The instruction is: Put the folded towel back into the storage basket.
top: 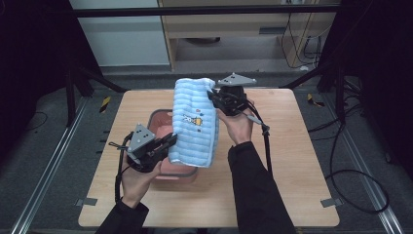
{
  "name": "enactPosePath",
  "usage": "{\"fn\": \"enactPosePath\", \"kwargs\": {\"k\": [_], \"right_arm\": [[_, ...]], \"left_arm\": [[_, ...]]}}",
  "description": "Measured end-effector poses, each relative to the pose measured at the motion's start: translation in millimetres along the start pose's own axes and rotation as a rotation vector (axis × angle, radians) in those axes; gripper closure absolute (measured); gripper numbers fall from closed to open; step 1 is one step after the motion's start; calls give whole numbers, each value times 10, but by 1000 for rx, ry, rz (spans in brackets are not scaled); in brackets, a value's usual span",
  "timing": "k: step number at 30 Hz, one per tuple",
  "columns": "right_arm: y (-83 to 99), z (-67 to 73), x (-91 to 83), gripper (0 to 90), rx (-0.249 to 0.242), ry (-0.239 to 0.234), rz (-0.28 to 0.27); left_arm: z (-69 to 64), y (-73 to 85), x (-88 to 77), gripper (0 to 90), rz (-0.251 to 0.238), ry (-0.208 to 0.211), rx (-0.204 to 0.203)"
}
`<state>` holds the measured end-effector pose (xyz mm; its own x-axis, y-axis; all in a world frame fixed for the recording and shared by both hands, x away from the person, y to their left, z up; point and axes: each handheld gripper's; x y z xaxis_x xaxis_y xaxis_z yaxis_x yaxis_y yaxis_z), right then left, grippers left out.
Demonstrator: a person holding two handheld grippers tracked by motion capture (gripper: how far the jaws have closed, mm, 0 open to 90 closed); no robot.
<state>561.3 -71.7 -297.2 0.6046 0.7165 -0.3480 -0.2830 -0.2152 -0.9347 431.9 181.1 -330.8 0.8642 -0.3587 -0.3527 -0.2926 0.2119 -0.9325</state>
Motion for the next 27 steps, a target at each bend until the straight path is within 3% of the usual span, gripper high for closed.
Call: {"fn": "enactPosePath", "kwargs": {"k": [17, 27], "right_arm": [[-42, 119, 373, 825, 0, -43, 7], [-45, 194, 563, 824, -14, -55, 4]], "left_arm": [[348, 101, -45, 842, 16, -51, -32], [485, 192, -5, 843, 41, -77, -46]]}}
Point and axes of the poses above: each handheld gripper's, and its own axes: x roughly forward along the jaws, y roughly out of its underside, z roughly to its left, and after that the axes turned 13 degrees about -y, right-handed
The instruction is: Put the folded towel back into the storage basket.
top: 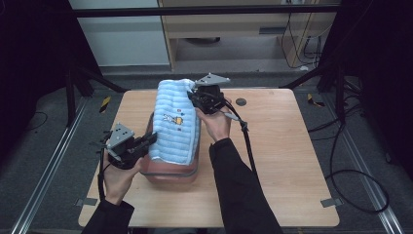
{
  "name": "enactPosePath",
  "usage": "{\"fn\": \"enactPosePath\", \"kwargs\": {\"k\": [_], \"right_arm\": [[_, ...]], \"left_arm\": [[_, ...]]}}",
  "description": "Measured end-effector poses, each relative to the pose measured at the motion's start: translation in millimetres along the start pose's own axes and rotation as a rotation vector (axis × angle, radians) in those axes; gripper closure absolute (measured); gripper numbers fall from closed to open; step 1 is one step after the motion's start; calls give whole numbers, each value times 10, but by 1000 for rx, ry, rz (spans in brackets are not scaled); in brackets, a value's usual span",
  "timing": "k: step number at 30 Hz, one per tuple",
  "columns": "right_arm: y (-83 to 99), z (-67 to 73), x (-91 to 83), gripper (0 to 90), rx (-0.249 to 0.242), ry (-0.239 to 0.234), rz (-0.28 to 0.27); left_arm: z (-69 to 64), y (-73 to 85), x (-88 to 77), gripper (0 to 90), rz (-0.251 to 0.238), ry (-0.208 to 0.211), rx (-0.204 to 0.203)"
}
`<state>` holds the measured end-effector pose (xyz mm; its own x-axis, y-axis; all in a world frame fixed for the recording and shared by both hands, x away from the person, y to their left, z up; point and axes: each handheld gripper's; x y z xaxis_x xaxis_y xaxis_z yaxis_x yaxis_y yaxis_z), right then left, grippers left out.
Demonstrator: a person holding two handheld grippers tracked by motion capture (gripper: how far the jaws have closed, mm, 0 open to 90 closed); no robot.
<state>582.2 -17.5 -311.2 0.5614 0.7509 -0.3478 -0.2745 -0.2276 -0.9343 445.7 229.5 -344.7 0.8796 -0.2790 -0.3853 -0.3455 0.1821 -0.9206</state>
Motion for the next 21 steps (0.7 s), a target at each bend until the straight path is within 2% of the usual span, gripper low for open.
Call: {"fn": "enactPosePath", "kwargs": {"k": [7, 13, 21], "right_arm": [[93, -17, 138, 824, 6, -5, 21], [175, -34, 233, 824, 6, -3, 46], [343, -66, 348, 824, 28, -3, 78]], "left_arm": [[54, 99, 101, 842, 34, -16, -1], [57, 193, 193, 842, 67, -25, 14], [47, 307, 299, 842, 105, -27, 29]]}}
Point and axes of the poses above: each handheld gripper's, and its own axes: x roughly forward along the jaws, y roughly out of its underside, z roughly to its left, and after that the axes turned 13 degrees about -y, right-handed
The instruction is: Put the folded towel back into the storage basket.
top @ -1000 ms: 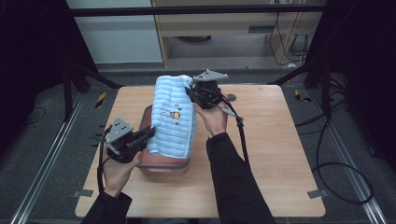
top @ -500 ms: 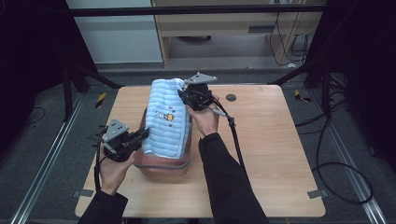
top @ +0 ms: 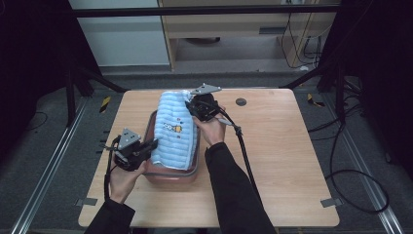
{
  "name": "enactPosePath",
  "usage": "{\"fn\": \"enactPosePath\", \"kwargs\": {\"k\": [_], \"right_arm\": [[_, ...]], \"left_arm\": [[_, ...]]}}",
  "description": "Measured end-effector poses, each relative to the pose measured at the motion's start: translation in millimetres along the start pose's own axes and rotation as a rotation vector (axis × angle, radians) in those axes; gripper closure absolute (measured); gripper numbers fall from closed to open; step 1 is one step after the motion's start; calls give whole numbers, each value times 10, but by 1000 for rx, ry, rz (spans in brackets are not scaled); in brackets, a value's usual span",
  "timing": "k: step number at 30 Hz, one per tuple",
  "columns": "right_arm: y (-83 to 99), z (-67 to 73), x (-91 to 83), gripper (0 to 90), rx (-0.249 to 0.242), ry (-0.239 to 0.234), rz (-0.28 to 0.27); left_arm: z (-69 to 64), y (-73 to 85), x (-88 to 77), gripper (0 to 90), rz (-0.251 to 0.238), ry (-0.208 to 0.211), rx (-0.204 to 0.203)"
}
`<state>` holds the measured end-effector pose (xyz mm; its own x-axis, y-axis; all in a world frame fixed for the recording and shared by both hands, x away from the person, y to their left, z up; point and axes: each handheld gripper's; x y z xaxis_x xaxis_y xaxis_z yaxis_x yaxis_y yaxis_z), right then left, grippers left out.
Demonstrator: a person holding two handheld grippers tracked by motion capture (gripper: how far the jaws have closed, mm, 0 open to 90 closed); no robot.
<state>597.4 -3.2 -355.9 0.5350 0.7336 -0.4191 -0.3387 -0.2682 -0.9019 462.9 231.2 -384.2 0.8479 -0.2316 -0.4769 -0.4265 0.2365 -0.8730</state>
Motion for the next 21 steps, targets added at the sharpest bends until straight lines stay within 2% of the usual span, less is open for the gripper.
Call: {"fn": "enactPosePath", "kwargs": {"k": [5, 10, 21], "right_arm": [[73, -14, 55, 824, 3, 0, 11], [157, -29, 136, 824, 15, -3, 31], [324, -26, 296, 824, 22, -10, 65]], "left_arm": [[-29, 37, 34, 842, 21, -4, 22], [-34, 102, 86, 842, 49, -2, 7], [-3, 249, 184, 842, 97, -13, 7]]}}
Point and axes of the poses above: each handheld gripper's, and its own axes: x roughly forward along the jaws, y roughly out of its underside, z roughly to its left, and after that the axes turned 13 degrees about -y, right-handed
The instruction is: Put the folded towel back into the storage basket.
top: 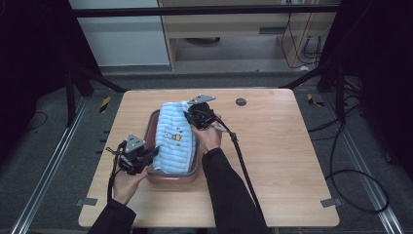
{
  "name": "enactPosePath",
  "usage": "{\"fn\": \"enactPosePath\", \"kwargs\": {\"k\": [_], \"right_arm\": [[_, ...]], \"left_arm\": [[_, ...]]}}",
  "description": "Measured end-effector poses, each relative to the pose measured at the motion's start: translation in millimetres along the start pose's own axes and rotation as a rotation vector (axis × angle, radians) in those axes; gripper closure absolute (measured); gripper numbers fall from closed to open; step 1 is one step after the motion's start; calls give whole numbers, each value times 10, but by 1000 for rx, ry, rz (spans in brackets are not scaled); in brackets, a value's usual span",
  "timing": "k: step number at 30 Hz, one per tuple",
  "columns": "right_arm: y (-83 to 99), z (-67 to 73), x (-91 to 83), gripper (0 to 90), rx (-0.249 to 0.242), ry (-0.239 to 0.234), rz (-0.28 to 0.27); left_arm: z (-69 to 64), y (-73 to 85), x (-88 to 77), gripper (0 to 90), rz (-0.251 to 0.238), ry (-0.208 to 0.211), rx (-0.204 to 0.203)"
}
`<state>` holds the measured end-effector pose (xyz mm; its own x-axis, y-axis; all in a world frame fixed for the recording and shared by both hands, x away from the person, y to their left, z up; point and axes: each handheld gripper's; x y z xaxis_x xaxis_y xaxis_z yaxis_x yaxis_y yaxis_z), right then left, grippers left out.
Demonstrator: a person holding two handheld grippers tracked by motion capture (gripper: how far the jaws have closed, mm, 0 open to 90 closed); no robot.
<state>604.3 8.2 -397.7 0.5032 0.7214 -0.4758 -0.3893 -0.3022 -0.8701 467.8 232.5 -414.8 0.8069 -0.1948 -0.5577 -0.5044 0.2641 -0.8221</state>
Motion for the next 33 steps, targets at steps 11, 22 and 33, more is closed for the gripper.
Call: {"fn": "enactPosePath", "kwargs": {"k": [11, 22, 33], "right_arm": [[177, -57, 100, 821, 24, -5, 25], [303, -67, 198, 788, 26, -8, 75], [302, -69, 86, 637, -4, 25, 61]], "left_arm": [[-32, 91, 73, 840, 34, -11, 24], [-21, 150, 119, 824, 63, -28, 32], [71, 152, 95, 595, 49, -44, -2]]}}
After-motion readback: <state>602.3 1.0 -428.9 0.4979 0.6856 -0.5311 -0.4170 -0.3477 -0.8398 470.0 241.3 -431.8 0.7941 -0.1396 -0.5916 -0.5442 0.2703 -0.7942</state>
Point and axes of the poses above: each handheld gripper's, and its own axes: x roughly forward along the jaws, y roughly out of its underside, z roughly to its left, and after that the axes turned 13 degrees about -y, right-handed
